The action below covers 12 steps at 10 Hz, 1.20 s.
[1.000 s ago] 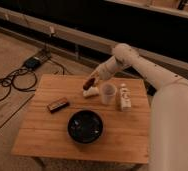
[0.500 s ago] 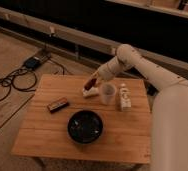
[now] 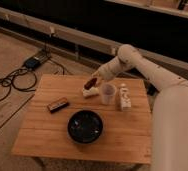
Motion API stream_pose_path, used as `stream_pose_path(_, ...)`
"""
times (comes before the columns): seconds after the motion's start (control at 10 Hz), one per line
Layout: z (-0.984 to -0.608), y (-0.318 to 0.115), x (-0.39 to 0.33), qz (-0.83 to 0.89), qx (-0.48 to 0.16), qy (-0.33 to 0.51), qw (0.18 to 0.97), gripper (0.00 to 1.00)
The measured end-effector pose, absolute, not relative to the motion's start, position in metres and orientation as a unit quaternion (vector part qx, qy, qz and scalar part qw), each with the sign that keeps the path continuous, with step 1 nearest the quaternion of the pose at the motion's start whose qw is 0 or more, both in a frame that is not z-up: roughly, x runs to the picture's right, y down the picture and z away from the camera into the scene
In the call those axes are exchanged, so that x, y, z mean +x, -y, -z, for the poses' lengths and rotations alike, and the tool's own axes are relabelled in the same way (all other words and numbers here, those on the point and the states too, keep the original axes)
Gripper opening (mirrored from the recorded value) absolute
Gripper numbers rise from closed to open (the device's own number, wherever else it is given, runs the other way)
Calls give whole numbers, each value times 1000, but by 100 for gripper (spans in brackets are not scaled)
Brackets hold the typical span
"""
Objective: Place the pepper in the ceramic cup
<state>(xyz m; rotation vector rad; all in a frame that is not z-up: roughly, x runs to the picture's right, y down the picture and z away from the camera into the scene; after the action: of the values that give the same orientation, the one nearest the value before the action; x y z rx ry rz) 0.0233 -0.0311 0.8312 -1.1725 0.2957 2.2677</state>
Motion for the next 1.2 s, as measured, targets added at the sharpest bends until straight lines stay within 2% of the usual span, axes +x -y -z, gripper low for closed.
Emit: stream_pose_path(1.2, -812, 19, 72, -851, -501, -155, 34, 0)
